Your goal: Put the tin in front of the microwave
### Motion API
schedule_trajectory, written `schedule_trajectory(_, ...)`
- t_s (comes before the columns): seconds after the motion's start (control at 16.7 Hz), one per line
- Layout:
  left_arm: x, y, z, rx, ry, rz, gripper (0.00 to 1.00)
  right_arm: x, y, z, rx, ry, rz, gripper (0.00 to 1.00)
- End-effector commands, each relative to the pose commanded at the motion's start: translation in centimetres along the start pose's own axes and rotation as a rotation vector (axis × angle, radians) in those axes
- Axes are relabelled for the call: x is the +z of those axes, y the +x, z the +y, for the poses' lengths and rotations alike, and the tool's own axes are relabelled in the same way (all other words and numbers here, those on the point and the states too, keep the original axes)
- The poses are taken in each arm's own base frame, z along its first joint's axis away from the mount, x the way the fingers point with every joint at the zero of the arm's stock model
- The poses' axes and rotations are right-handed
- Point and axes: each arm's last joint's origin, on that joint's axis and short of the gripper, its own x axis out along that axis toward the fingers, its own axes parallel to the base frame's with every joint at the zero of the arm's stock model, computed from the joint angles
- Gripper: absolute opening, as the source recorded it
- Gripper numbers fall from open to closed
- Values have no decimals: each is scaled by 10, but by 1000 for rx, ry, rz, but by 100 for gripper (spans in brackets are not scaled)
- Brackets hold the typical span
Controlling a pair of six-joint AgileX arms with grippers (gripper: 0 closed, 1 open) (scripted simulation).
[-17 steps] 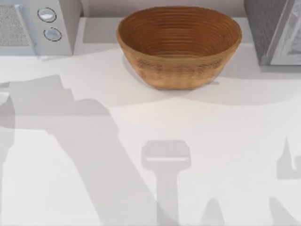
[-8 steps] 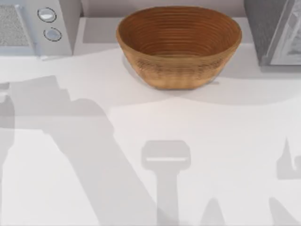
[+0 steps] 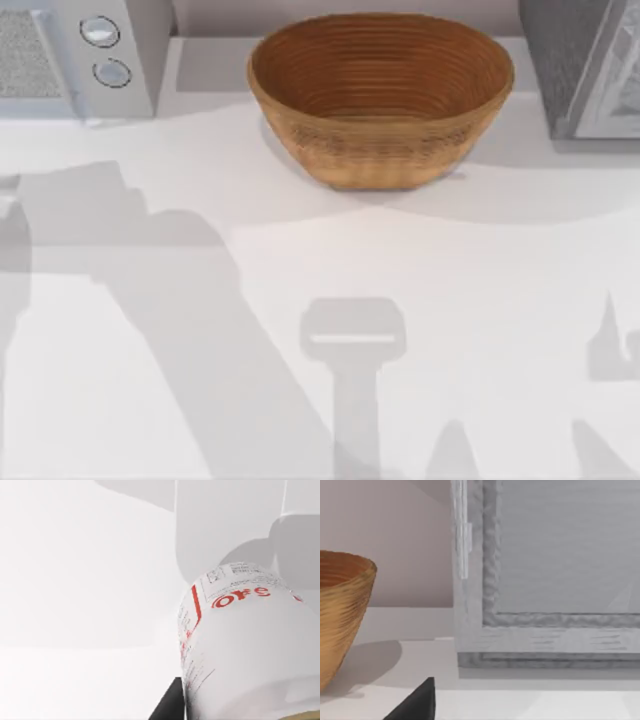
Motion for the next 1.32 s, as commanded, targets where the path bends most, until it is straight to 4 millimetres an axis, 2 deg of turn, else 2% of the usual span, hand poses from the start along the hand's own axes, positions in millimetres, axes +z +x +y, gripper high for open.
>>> schedule_trajectory(0.24,0,0,0,0,0,0,98,0,0,0,0,0,0,100)
schedule_trajectory(0.3,0,0,0,0,0,0,100,0,0,0,0,0,0,100)
schedule_trajectory(0.9,1,-2,0,-2,1,6,100,0,0,0,0,0,0,100)
schedule_trajectory(1.2,1,-35,0,0,1,0,100,0,0,0,0,0,0,100)
schedule_trajectory(1.32,0,-40,0,0,1,0,100,0,0,0,0,0,0,100)
